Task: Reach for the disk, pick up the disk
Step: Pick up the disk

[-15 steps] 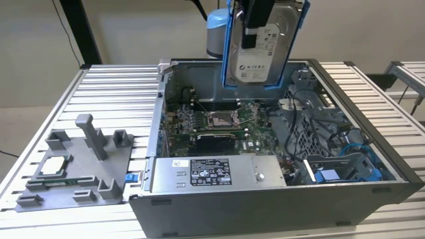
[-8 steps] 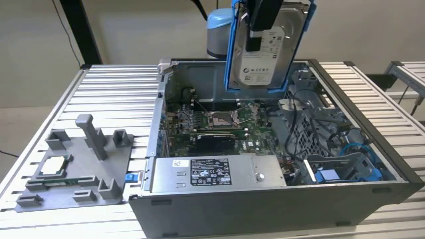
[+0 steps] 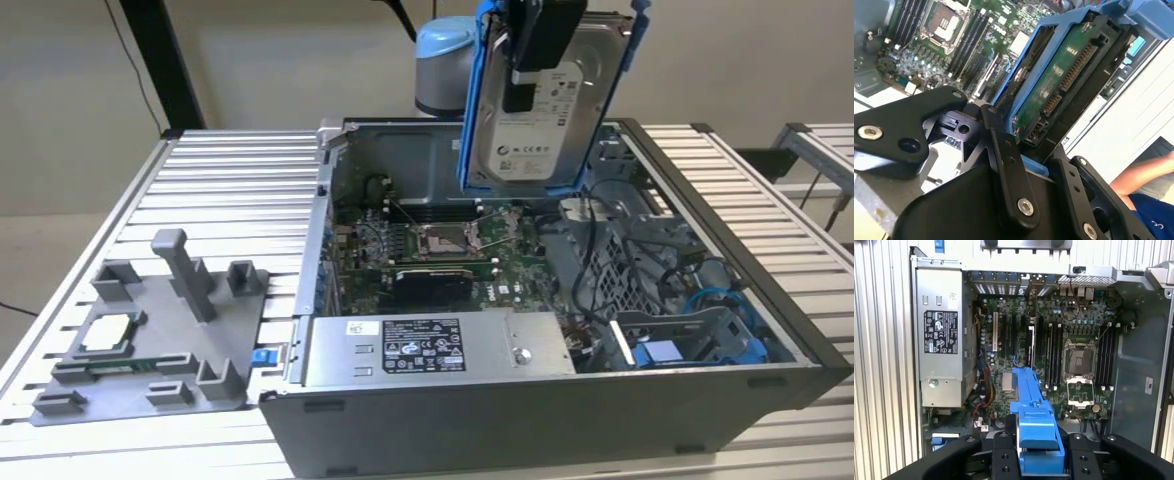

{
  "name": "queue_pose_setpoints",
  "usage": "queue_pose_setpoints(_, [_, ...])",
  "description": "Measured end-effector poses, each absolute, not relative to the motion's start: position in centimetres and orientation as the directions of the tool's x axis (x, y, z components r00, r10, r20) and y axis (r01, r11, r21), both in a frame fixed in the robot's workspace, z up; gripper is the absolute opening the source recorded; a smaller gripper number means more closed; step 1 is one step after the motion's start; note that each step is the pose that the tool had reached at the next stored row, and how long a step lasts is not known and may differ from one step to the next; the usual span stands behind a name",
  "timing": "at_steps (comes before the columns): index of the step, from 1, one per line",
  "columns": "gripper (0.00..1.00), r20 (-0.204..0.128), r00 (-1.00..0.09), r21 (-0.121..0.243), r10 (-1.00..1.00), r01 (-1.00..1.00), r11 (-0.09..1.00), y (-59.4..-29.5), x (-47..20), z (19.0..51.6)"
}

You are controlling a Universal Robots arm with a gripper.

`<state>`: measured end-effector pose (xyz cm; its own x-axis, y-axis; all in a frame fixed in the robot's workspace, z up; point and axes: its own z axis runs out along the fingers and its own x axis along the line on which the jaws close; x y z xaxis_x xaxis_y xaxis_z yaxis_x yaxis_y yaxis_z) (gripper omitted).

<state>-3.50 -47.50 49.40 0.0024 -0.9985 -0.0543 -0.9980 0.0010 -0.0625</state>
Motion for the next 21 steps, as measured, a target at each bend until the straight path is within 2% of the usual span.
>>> queue_pose_setpoints(21, [0.00, -0.054, 0.003, -0.062, -0.999, -0.998, 0.001, -51.9, -2.7, 49.2])
